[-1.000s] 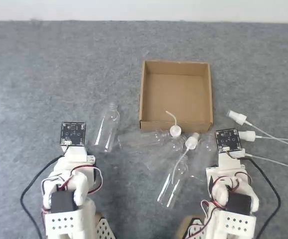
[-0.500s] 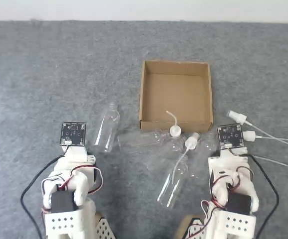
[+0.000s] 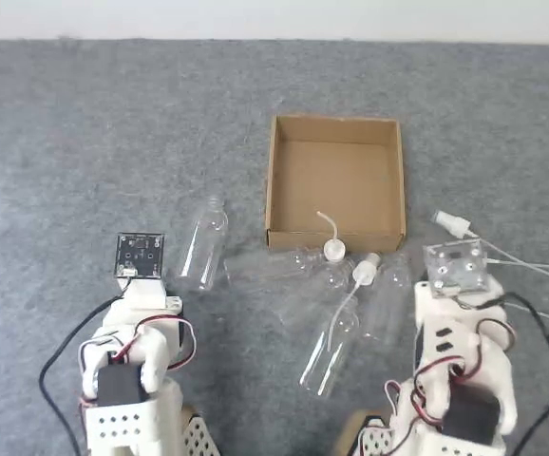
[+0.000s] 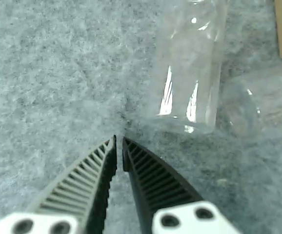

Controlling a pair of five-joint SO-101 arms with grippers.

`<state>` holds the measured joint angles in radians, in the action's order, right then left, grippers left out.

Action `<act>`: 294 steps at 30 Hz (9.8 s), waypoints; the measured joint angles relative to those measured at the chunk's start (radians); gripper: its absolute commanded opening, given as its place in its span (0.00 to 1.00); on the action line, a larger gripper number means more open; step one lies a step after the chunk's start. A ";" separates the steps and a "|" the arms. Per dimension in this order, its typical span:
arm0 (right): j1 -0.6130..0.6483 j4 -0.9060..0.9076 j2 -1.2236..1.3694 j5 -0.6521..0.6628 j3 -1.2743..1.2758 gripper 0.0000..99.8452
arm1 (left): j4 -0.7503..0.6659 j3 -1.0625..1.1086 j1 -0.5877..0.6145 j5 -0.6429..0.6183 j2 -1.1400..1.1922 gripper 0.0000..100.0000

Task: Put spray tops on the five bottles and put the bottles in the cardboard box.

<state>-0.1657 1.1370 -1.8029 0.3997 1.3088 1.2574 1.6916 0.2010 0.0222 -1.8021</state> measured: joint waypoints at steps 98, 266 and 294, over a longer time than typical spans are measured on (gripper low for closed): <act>0.698 -0.519 1.111 -0.393 -0.167 0.18 | 0.000 0.000 0.000 0.000 0.000 0.01; 0.247 0.385 1.152 0.083 -1.048 0.28 | 0.000 0.000 0.000 0.000 0.000 0.01; -0.157 -0.023 1.430 0.954 -0.420 0.28 | 0.000 0.000 0.000 0.000 0.000 0.01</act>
<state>-0.3222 1.1139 -0.3728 1.3541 0.8884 1.2574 1.6916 0.2010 0.0222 -1.8021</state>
